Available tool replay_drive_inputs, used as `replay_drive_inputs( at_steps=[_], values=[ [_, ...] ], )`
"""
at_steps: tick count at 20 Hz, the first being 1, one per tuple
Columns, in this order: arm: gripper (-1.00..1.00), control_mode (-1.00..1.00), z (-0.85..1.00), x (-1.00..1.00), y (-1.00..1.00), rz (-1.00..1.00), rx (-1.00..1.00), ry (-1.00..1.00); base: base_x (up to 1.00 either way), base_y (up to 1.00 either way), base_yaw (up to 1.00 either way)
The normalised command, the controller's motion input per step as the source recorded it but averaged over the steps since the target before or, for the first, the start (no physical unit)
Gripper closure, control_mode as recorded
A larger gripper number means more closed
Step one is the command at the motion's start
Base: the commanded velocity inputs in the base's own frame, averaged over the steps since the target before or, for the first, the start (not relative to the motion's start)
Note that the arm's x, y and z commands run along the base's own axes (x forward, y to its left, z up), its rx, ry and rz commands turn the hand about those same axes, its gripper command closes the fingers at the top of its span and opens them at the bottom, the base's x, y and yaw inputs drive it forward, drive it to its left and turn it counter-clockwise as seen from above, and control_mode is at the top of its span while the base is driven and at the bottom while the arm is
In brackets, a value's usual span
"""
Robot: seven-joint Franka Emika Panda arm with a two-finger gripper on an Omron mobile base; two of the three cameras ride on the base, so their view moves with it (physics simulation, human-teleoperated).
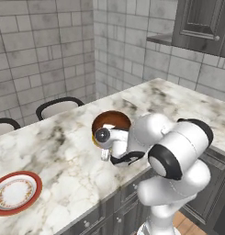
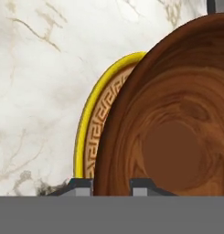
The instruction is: Move the bowls from the cabinet to the plates on the dining table.
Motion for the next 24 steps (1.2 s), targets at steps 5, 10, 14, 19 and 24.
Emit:
replay_drive_inputs(
  at_steps=[5,10,14,19,24],
  values=[
    [1.00,-1.00,0.03,0.21,0.00,0.00,0.00,0.00,0.00,0.00,0.00],
    [-1.00,-1.00,0.01,0.10,0.00,0.00,0.00,0.00,0.00,0.00,0.00],
    [-1.00,-1.00,0.21,-0.57,0.00,0.00,0.01,0.00,0.00,0.00,0.00],
    [-1.00,-1.00,0.21,-0.72,0.00,0.00,0.00,-0.03,0.00,0.00,0.00],
    [-1.00,-1.00,0.28,-0.66,0.00,0.00,0.00,-0.04,0.00,0.00,0.00]
  ],
)
